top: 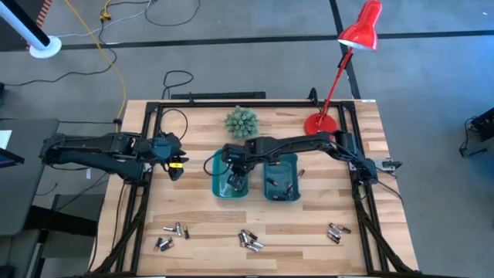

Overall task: Sort batteries
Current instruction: Put the silver battery into the green bin

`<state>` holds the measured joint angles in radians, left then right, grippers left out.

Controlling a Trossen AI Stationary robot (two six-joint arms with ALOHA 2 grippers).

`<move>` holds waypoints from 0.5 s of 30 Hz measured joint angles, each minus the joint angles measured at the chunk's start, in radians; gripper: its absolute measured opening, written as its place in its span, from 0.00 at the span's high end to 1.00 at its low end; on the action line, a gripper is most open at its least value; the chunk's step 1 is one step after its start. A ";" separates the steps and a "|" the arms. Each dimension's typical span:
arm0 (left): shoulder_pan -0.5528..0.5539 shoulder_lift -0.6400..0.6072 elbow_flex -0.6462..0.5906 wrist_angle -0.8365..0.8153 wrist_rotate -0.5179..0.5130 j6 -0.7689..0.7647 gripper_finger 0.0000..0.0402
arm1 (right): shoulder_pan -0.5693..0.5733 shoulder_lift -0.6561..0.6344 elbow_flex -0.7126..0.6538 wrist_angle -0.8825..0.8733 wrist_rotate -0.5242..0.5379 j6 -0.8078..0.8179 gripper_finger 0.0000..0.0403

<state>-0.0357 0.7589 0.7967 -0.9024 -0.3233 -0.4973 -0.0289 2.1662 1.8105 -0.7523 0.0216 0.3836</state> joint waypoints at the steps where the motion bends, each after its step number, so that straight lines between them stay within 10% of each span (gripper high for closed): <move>1: 0.000 0.000 0.000 0.000 0.000 0.000 0.70 | -0.001 0.000 -0.004 0.001 0.000 0.000 0.86; 15: 0.000 0.000 0.000 -0.001 0.000 0.007 0.70 | -0.033 0.000 -0.086 0.008 -0.062 -0.040 0.86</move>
<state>-0.0357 0.7591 0.7967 -0.9031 -0.3237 -0.4904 -0.0624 2.1658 1.7248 -0.7438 -0.0402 0.3436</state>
